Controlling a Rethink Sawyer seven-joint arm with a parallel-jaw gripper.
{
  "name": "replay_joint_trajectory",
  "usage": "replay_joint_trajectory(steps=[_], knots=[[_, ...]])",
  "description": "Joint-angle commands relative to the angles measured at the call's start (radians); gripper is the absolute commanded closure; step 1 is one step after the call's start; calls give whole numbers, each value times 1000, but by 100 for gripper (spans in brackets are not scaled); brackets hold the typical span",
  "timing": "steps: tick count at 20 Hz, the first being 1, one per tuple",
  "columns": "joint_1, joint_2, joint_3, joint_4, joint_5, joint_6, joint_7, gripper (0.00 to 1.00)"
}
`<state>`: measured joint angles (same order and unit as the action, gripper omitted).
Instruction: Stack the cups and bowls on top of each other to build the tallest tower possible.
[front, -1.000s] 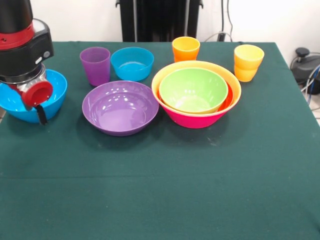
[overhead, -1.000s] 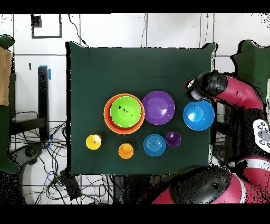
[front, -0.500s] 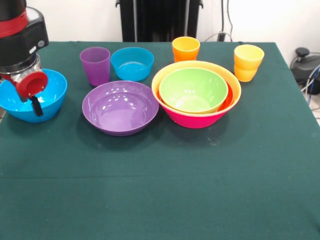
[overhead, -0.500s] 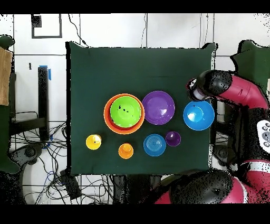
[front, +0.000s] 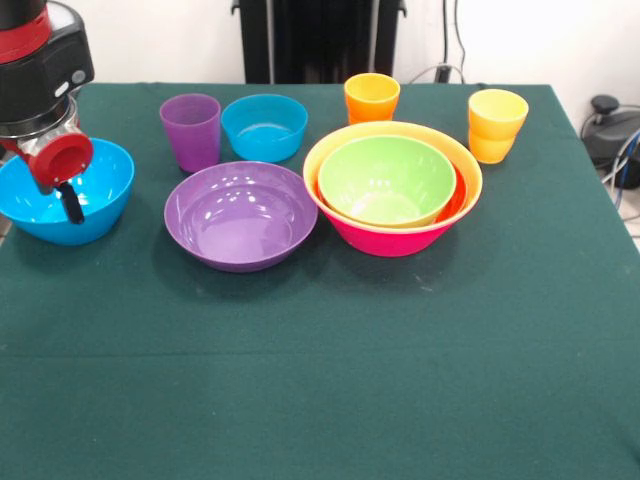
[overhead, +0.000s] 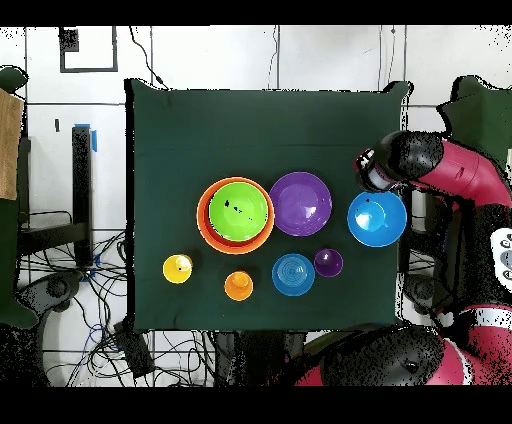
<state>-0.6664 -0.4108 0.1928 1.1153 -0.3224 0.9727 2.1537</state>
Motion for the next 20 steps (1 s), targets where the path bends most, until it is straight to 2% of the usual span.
replay_joint_trajectory(steps=[1, 7, 14, 20], knots=[[7, 31, 104, 84, -29, -33, -227, 0], [-22, 37, 111, 153, -41, -125, -214, 0], [-62, 2, 114, 246, -50, -190, -209, 0], [-88, -3, 123, 280, -53, -219, -198, 0]])
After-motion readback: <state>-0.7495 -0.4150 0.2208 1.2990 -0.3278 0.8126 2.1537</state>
